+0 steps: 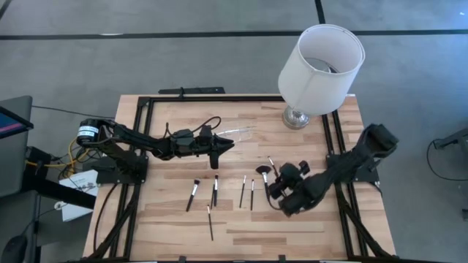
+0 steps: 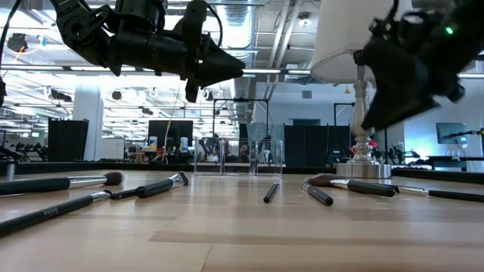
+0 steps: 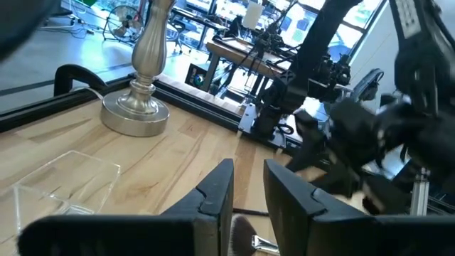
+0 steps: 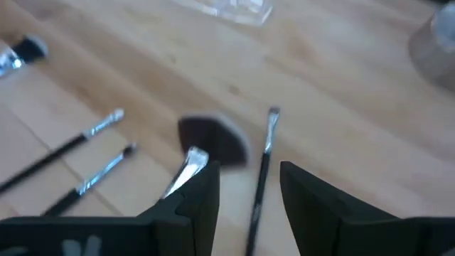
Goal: Sort items
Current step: Put the right foundation brush into the transparent organizer
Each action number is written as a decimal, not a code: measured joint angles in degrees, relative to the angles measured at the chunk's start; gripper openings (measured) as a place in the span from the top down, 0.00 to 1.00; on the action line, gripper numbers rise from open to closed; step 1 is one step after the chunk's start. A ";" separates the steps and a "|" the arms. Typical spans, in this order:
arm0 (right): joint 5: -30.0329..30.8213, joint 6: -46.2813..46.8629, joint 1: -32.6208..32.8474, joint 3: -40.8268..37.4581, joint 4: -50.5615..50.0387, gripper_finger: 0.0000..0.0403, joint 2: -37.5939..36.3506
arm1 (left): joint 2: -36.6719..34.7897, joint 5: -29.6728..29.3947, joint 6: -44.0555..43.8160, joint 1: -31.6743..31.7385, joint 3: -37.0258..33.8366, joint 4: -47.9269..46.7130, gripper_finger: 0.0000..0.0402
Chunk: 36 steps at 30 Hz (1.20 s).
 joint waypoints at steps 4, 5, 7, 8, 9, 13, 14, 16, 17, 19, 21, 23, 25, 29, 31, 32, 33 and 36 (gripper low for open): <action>0.07 5.43 2.14 -0.01 0.92 0.65 5.55 | 0.00 0.00 -0.02 0.00 0.00 -0.01 0.81; 0.08 6.99 2.55 -0.01 0.31 0.65 6.52 | 0.02 0.00 -0.01 0.00 0.00 0.00 0.81; 0.09 10.25 3.26 -0.04 -1.13 0.65 7.77 | 0.02 0.02 -0.01 0.00 0.00 0.00 0.81; 0.09 11.55 3.70 -0.10 -2.01 0.65 7.91 | 0.02 0.02 -0.02 0.00 0.00 0.00 0.81; 0.22 12.50 4.04 -0.22 -2.65 0.65 7.85 | 0.02 0.02 -0.02 0.00 -0.02 0.01 0.81; 1.06 13.22 6.17 -0.89 -7.91 0.65 3.21 | 0.02 0.02 -0.02 0.00 -0.02 0.01 0.81; 1.28 13.22 6.67 -0.86 -10.26 0.65 1.17 | 0.02 0.02 -0.01 0.00 -0.01 0.01 0.81; 1.66 12.97 7.51 -0.87 -14.87 0.66 -3.19 | 0.02 0.02 0.00 0.00 -0.02 0.04 0.81; 3.22 12.74 8.03 -1.26 -15.58 0.66 -5.48 | 0.02 0.02 0.00 0.02 -0.02 0.04 0.81; 9.96 12.24 9.32 -4.48 -12.36 0.67 -9.81 | 0.02 0.02 -0.02 0.00 -0.02 0.18 0.81; 15.33 11.77 10.52 -10.20 -5.17 0.67 -13.25 | 0.04 0.02 -0.02 0.02 0.00 0.26 0.81; 16.07 11.77 11.03 -17.12 2.77 0.67 -15.73 | 0.04 0.02 -0.01 0.02 0.00 0.26 0.81; 16.10 10.64 10.41 -23.42 13.96 0.67 -17.05 | 0.04 0.02 0.00 0.02 0.00 0.26 0.81; 15.15 -6.89 7.73 -30.10 40.57 0.67 -16.29 | 0.04 0.02 0.00 0.02 0.00 0.37 0.81; 14.52 -17.56 5.98 -30.34 49.25 0.67 -14.52 | 0.04 0.02 0.00 0.02 -0.02 0.42 0.81; 14.54 -21.52 5.10 -30.23 51.78 0.67 -13.66 | 0.04 0.00 0.00 0.02 0.00 0.42 0.81; 14.52 -24.67 4.06 -29.83 53.43 0.67 -12.51 | 0.04 0.00 0.00 0.02 0.00 0.42 0.81; 14.45 -27.07 1.51 -28.94 53.91 0.67 -9.40 | 0.04 0.00 0.00 0.02 0.00 0.44 0.81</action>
